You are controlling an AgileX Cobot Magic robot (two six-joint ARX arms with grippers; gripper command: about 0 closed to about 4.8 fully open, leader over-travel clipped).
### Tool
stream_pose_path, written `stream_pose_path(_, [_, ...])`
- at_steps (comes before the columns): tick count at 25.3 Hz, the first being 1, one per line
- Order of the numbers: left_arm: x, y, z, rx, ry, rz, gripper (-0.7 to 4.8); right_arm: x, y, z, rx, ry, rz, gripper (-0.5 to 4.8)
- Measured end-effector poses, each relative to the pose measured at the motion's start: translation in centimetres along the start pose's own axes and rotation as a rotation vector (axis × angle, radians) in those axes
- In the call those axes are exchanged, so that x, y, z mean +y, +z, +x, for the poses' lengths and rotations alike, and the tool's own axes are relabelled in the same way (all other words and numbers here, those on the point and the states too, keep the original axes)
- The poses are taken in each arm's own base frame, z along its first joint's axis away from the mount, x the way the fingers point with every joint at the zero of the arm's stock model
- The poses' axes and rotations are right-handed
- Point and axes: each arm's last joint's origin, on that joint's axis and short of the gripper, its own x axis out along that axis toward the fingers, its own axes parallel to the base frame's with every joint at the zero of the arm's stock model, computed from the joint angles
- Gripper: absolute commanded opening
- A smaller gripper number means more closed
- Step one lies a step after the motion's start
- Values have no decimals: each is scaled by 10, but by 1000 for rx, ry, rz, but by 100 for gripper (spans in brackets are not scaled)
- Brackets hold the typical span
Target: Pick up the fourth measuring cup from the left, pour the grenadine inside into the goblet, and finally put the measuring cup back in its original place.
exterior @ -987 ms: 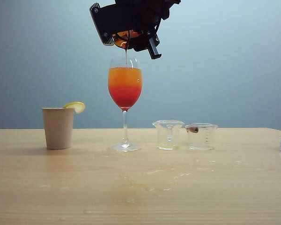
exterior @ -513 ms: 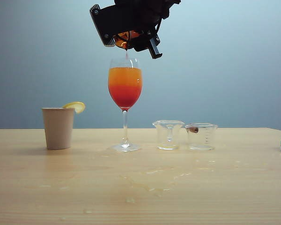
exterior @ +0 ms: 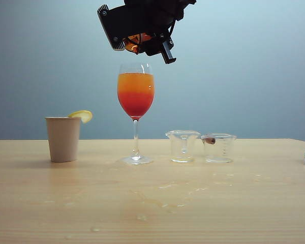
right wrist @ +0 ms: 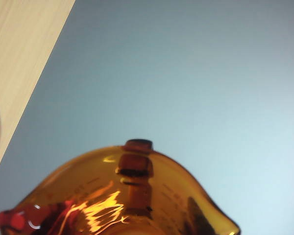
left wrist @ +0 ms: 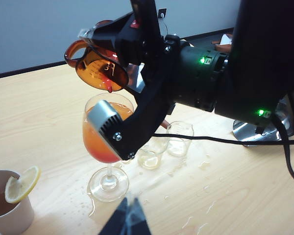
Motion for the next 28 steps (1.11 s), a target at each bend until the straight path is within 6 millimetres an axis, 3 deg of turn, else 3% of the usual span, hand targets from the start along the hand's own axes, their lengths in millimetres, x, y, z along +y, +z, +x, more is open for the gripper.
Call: stream_pose_path(28, [0,0,0,0,0,0,-6,0,1,0,-24,-8,6,147])
